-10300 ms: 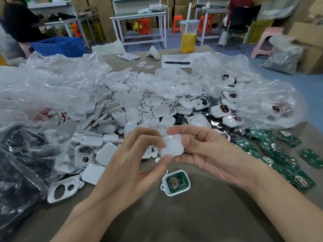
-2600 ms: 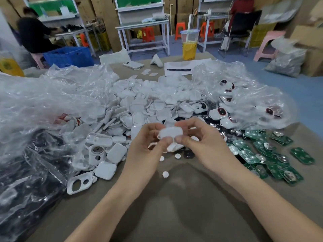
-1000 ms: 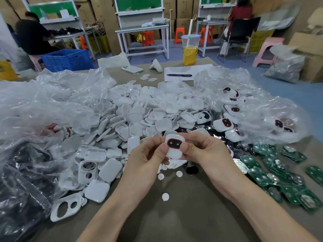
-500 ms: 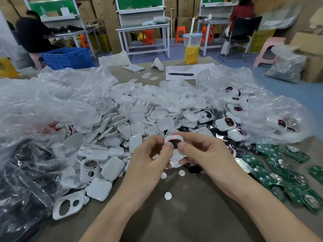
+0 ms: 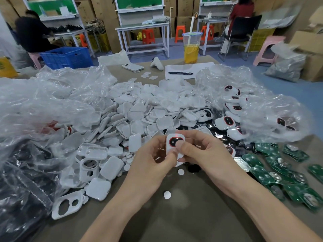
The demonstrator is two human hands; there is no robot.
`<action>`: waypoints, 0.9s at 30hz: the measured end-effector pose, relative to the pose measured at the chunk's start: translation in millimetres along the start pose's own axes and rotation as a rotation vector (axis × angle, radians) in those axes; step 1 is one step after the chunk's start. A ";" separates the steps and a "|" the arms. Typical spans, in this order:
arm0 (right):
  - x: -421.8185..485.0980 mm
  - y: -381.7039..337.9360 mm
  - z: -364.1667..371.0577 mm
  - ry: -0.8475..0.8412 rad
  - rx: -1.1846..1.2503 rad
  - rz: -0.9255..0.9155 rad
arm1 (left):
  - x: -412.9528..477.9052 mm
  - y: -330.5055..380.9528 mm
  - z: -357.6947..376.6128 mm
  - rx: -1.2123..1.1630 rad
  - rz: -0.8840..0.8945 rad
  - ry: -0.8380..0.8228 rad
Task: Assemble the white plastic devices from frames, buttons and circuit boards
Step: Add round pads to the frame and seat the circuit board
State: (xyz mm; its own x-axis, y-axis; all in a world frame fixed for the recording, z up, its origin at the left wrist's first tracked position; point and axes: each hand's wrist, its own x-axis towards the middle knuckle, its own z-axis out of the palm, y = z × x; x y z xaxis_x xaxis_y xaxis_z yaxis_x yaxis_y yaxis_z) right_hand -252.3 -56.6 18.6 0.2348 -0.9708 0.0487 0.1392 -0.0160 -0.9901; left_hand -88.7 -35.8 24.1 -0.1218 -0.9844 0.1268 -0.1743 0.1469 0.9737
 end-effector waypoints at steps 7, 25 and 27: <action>-1.2 0.0 -2.9 0.040 -0.059 -0.014 | -1.2 -0.4 1.1 0.074 0.049 -0.055; 5.2 -10.2 -26.8 0.502 0.363 -0.201 | 83.7 42.2 45.5 -0.059 0.010 0.051; 3.1 -8.6 -26.3 0.529 0.287 -0.235 | 111.8 49.5 66.4 -0.078 -0.040 -0.055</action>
State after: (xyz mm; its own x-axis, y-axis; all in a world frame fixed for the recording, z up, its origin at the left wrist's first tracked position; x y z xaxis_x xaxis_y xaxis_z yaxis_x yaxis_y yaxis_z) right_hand -278.1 -65.8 23.8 -0.3288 -0.9372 0.1165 0.3983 -0.2495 -0.8827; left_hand -175.8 -132.2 73.9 -0.1698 -0.9823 0.0794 -0.1035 0.0979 0.9898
